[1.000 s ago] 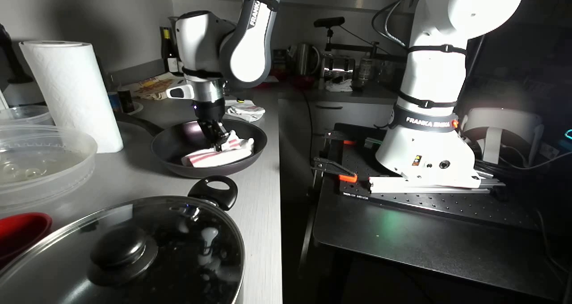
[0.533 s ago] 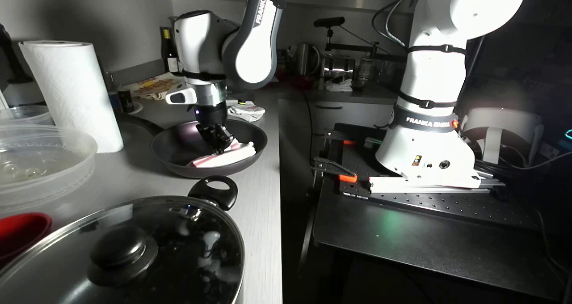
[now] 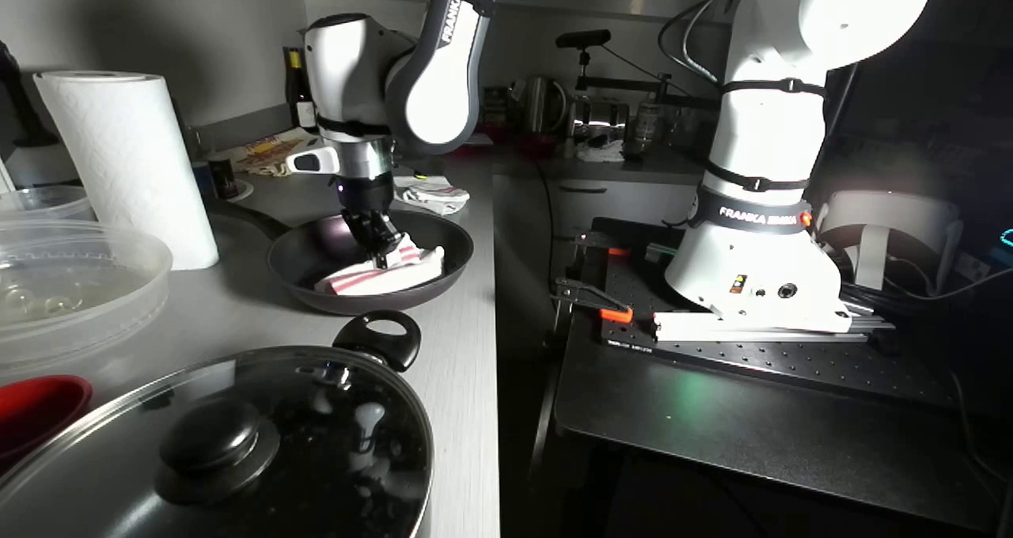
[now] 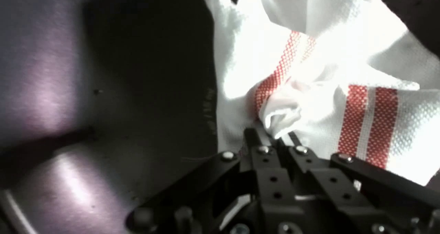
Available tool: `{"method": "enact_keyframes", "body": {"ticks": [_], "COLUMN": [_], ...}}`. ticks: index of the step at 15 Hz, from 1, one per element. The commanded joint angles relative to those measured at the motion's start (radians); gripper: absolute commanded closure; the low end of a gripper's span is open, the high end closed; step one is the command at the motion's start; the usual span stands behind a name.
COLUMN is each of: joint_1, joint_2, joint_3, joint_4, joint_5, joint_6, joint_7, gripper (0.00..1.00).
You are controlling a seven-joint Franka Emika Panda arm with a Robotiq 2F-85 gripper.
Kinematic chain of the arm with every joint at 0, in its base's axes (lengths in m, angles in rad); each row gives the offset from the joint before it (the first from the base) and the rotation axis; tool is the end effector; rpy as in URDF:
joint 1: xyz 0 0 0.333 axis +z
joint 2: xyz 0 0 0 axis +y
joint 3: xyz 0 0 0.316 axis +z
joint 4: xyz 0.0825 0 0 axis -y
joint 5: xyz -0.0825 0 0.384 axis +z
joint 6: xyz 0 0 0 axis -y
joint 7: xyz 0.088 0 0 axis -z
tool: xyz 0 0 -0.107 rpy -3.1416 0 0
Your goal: Clean the pan
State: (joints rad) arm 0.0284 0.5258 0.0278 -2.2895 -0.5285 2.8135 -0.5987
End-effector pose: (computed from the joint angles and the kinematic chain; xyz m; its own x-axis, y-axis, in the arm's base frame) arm 0.5106 0.0545 0.1188 0.4089 0.9054 -0.1144 0.9113 -0.3986 0.1031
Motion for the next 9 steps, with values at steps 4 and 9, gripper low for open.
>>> {"method": "enact_keyframes", "body": {"ticks": [4,9], "joint_1": [-0.062,-0.095], "joint_2": [0.088,0.149], "joint_3": [-0.049,-0.065], "joint_4": [0.189,0.268], "joint_5": [0.065,0.086], "joint_6": [0.0,-0.009], "joint_7": [0.067,0.101], "gripper": [0.98,0.98]}}
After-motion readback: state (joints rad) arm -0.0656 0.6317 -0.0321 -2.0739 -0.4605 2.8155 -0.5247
